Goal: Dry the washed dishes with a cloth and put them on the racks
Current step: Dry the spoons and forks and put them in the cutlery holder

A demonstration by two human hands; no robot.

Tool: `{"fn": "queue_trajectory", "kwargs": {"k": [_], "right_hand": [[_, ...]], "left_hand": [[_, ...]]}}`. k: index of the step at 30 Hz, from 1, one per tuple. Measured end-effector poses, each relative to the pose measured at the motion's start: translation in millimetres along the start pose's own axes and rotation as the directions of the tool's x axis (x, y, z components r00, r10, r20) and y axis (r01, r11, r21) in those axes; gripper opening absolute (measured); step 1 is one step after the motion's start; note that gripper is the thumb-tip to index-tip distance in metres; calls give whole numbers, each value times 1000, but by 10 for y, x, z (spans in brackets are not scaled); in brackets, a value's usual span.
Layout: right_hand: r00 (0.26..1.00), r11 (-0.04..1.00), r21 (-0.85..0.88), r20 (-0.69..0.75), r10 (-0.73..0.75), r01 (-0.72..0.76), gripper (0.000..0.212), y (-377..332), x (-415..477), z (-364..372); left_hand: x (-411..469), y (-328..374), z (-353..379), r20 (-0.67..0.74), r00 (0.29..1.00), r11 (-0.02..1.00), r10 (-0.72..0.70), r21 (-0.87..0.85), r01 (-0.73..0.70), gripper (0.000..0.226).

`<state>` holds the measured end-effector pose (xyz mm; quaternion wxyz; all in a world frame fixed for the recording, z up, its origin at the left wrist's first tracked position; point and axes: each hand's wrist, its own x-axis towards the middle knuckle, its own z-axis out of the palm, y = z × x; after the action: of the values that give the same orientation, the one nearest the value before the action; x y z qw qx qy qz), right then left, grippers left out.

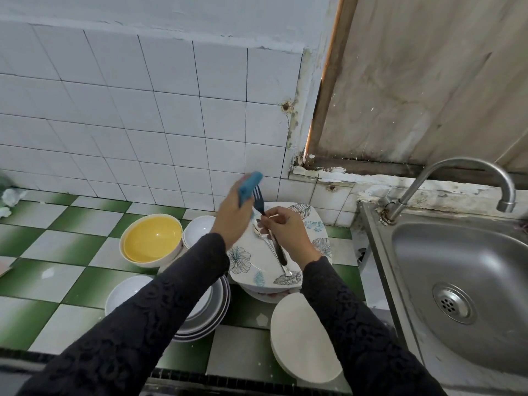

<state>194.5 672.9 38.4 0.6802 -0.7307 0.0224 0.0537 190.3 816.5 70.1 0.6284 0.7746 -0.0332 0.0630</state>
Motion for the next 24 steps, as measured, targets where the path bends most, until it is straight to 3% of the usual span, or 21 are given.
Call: {"fn": "queue_trajectory", "kwargs": {"k": [3,11,17,22,24], "right_hand": [[1000,995,96,-23,1,1,24,-106,7,61],[987,950,304,-114,113,-73,31,-111,-20,56],[975,881,467,-157,160,-69,36,-187,-18,31],[966,874,484,-194,168,-55,14,-162,-71,-106],[966,915,402,-219,140,-42,10,-149,-93,-164]], "left_hand": [[-78,-93,56,263,956,907,129,358,-221,60],[-39,-144,4,465,859,747,216,488,-452,67],[-97,-183,2,491,831,690,262,506,-517,68],[-225,-230,-67,342,913,784,221,495,-375,60],[-266,-255,-59,284,943,815,173,497,-299,52]]}}
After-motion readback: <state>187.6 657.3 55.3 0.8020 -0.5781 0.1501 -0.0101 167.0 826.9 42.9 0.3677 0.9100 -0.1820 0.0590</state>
